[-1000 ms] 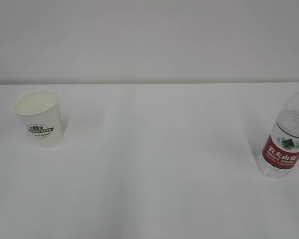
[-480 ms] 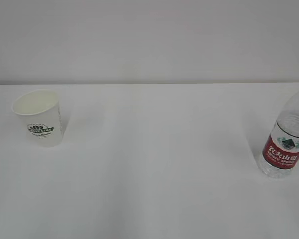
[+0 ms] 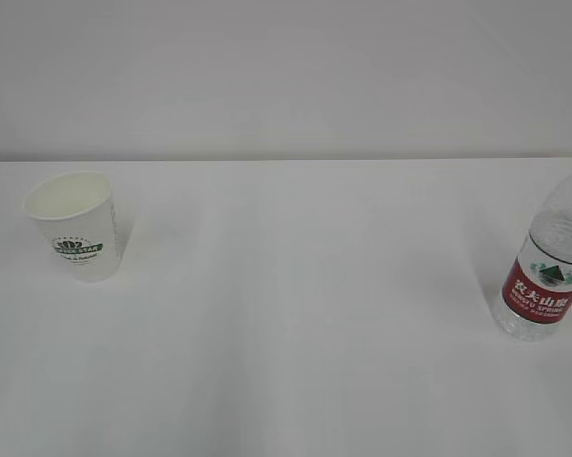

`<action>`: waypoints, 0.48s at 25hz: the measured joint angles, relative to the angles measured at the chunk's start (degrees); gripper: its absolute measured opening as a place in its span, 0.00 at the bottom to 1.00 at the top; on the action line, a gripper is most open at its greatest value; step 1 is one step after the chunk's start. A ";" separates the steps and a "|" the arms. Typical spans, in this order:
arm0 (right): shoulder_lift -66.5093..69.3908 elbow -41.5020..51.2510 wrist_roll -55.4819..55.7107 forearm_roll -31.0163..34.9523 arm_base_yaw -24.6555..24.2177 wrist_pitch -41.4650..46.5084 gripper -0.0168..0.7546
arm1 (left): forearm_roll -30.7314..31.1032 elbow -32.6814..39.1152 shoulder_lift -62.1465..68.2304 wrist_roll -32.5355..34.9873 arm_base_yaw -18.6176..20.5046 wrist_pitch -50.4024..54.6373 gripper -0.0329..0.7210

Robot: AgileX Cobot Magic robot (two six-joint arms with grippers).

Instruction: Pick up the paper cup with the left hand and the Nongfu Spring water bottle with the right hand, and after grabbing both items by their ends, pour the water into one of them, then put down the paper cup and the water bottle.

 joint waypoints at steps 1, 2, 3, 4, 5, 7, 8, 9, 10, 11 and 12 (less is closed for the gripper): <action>0.00 0.00 0.00 0.13 0.00 0.00 0.78 | 0.00 0.00 0.00 0.00 0.00 0.00 0.76; 0.00 0.00 0.00 0.13 0.00 0.00 0.78 | 0.00 0.00 0.00 0.00 0.00 0.00 0.75; 0.00 0.00 0.00 0.13 0.00 0.00 0.78 | 0.00 0.00 0.00 0.00 0.00 0.00 0.74; 0.00 0.00 0.00 0.13 0.00 0.00 0.78 | 0.00 0.00 0.00 0.00 0.00 0.00 0.74; 0.00 0.00 0.00 0.13 0.00 0.00 0.78 | 0.00 0.00 0.00 0.00 0.00 0.00 0.73; 0.00 0.00 0.00 0.13 0.00 0.00 0.78 | 0.00 0.00 0.00 0.00 0.00 0.00 0.73; 0.00 0.00 0.00 0.21 0.00 0.00 0.78 | 0.00 0.00 0.00 0.00 0.00 0.00 0.73; 0.00 0.00 0.00 0.21 0.00 0.00 0.78 | 0.00 0.00 0.00 0.00 0.00 0.00 0.73; 0.00 0.00 0.00 0.21 0.00 0.00 0.78 | 0.00 0.00 0.00 0.00 0.00 0.00 0.73; 0.00 0.00 0.00 0.24 0.00 0.00 0.78 | 0.00 0.00 0.00 0.00 0.00 0.00 0.73; 0.00 0.00 0.00 0.34 0.00 0.00 0.78 | 0.00 0.00 0.00 0.00 0.00 0.00 0.73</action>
